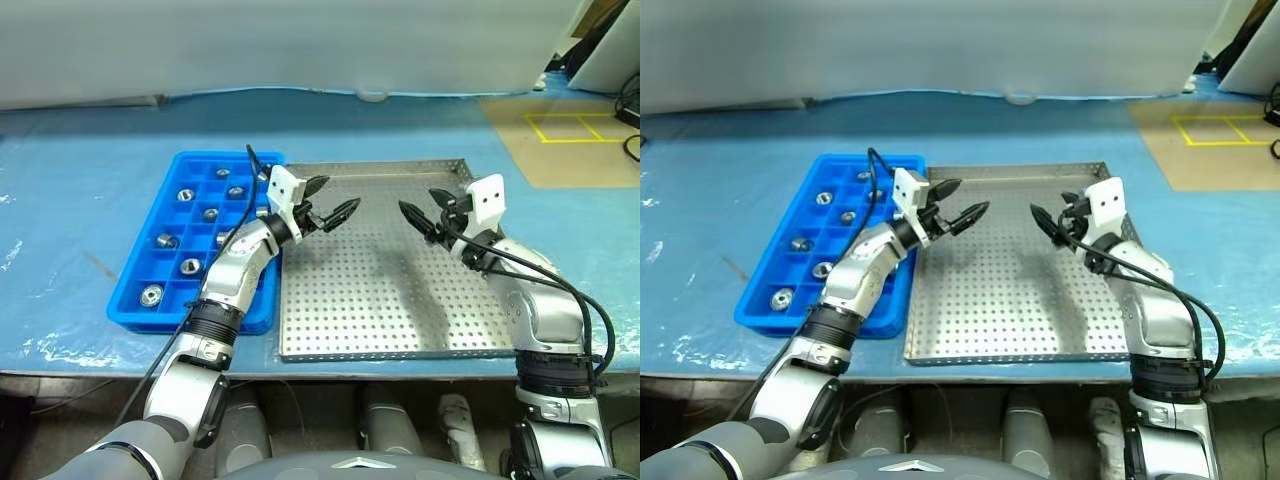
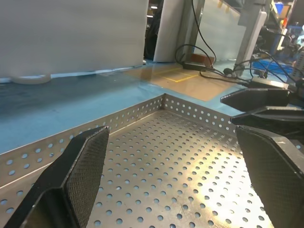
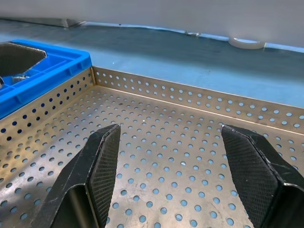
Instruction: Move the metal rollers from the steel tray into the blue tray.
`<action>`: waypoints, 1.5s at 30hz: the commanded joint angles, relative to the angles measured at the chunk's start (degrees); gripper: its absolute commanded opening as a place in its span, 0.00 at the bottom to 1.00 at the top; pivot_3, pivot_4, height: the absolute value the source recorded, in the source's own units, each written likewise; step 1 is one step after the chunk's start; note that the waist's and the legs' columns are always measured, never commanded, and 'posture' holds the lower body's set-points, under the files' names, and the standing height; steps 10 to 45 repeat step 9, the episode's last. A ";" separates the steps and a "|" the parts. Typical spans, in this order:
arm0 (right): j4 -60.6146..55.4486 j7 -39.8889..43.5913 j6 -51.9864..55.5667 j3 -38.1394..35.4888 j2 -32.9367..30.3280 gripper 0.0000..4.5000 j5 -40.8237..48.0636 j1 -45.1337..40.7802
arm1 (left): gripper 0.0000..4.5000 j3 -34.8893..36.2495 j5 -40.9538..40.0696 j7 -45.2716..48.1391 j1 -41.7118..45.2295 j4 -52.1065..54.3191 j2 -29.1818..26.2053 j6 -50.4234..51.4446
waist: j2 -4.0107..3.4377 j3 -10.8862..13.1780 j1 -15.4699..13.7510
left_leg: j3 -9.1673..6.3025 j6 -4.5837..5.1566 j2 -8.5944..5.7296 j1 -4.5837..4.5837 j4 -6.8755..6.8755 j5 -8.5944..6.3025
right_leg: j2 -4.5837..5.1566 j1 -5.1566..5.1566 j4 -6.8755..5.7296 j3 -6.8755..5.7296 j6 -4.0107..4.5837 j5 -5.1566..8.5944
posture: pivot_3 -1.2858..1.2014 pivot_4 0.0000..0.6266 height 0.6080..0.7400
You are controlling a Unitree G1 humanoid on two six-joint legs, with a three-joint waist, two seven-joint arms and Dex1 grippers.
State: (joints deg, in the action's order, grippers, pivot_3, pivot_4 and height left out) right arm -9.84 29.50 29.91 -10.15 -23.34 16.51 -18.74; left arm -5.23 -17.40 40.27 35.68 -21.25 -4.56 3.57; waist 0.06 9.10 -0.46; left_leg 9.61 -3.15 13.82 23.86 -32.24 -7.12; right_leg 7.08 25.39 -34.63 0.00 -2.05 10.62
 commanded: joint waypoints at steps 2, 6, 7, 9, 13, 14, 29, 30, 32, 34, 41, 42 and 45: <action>-1.63 -0.64 -0.99 0.81 -0.18 0.78 0.40 -1.24 | 1.00 -0.24 1.75 0.32 -0.88 0.77 -0.35 -2.01 | 0.00 0.00 -0.17 | 0.02 0.03 0.00 0.01 0.00 -0.02 | 0.01 0.00 0.02 0.01 0.00 0.00 | 0.42 0.24 1.00; -0.19 -0.48 -2.30 2.34 -0.38 0.78 -0.52 -2.30 | 1.00 -0.02 2.79 -0.75 -1.49 1.27 -0.17 -2.28 | 0.00 0.00 -0.36 | 0.08 0.12 0.00 0.03 0.00 -0.07 | 0.01 0.00 0.10 0.03 0.01 -0.01 | 0.43 0.24 1.00; 0.43 -0.59 -2.75 2.51 -0.30 0.78 -0.65 -2.72 | 1.00 -0.06 2.97 -0.80 -1.65 1.35 -0.09 -2.44 | 0.00 0.00 -0.41 | 0.09 0.13 0.00 0.04 0.01 -0.08 | 0.01 0.00 0.11 0.03 0.02 -0.01 | 0.43 0.24 1.00; 1.58 -0.77 -3.66 2.84 -0.27 0.78 -1.01 -3.42 | 1.00 -0.11 3.26 -0.85 -1.78 1.37 0.01 -2.69 | 0.00 0.00 -0.42 | 0.13 0.18 0.00 0.05 0.01 -0.11 | 0.02 0.00 0.15 0.04 0.11 -0.06 | 0.43 0.24 1.00; 1.58 -0.77 -3.66 2.84 -0.27 0.78 -1.01 -3.42 | 1.00 -0.11 3.26 -0.85 -1.78 1.37 0.01 -2.69 | 0.00 0.00 -0.42 | 0.13 0.18 0.00 0.05 0.01 -0.11 | 0.02 0.00 0.15 0.04 0.11 -0.06 | 0.43 0.24 1.00; 1.58 -0.77 -3.66 2.84 -0.27 0.78 -1.01 -3.42 | 1.00 -0.11 3.26 -0.85 -1.78 1.37 0.01 -2.69 | 0.00 0.00 -0.42 | 0.13 0.18 0.00 0.05 0.01 -0.11 | 0.02 0.00 0.15 0.04 0.11 -0.06 | 0.43 0.24 1.00; 1.58 -0.77 -3.66 2.84 -0.27 0.78 -1.01 -3.42 | 1.00 -0.11 3.26 -0.85 -1.78 1.37 0.01 -2.69 | 0.00 0.00 -0.42 | 0.13 0.18 0.00 0.05 0.01 -0.11 | 0.02 0.00 0.15 0.04 0.11 -0.06 | 0.43 0.24 1.00; 1.58 -0.77 -3.66 2.84 -0.27 0.78 -1.01 -3.42 | 1.00 -0.11 3.26 -0.85 -1.78 1.37 0.01 -2.69 | 0.00 0.00 -0.42 | 0.13 0.18 0.00 0.05 0.01 -0.11 | 0.02 0.00 0.15 0.04 0.11 -0.06 | 0.43 0.24 1.00; 1.58 -0.77 -3.66 2.84 -0.27 0.78 -1.01 -3.42 | 1.00 -0.11 3.26 -0.85 -1.78 1.37 0.01 -2.69 | 0.00 0.00 -0.42 | 0.13 0.18 0.00 0.05 0.01 -0.11 | 0.02 0.00 0.15 0.04 0.11 -0.06 | 0.43 0.24 1.00; 1.58 -0.77 -3.66 2.84 -0.27 0.78 -1.01 -3.42 | 1.00 -0.11 3.26 -0.85 -1.78 1.37 0.01 -2.69 | 0.00 0.00 -0.42 | 0.13 0.18 0.00 0.05 0.01 -0.11 | 0.02 0.00 0.15 0.04 0.11 -0.06 | 0.43 0.24 1.00; 1.58 -0.77 -3.66 2.84 -0.27 0.78 -1.01 -3.42 | 1.00 -0.11 3.26 -0.85 -1.78 1.37 0.01 -2.69 | 0.00 0.00 -0.42 | 0.13 0.18 0.00 0.05 0.01 -0.11 | 0.02 0.00 0.15 0.04 0.11 -0.06 | 0.43 0.24 1.00; 1.58 -0.77 -3.66 2.84 -0.27 0.78 -1.01 -3.42 | 1.00 -0.11 3.26 -0.85 -1.78 1.37 0.01 -2.69 | 0.00 0.00 -0.42 | 0.13 0.18 0.00 0.05 0.01 -0.11 | 0.02 0.00 0.15 0.04 0.11 -0.06 | 0.43 0.24 1.00; 1.58 -0.77 -3.66 2.84 -0.27 0.78 -1.01 -3.42 | 1.00 -0.11 3.26 -0.85 -1.78 1.37 0.01 -2.69 | 0.00 0.00 -0.42 | 0.13 0.18 0.00 0.05 0.01 -0.11 | 0.02 0.00 0.15 0.04 0.11 -0.06 | 0.43 0.24 1.00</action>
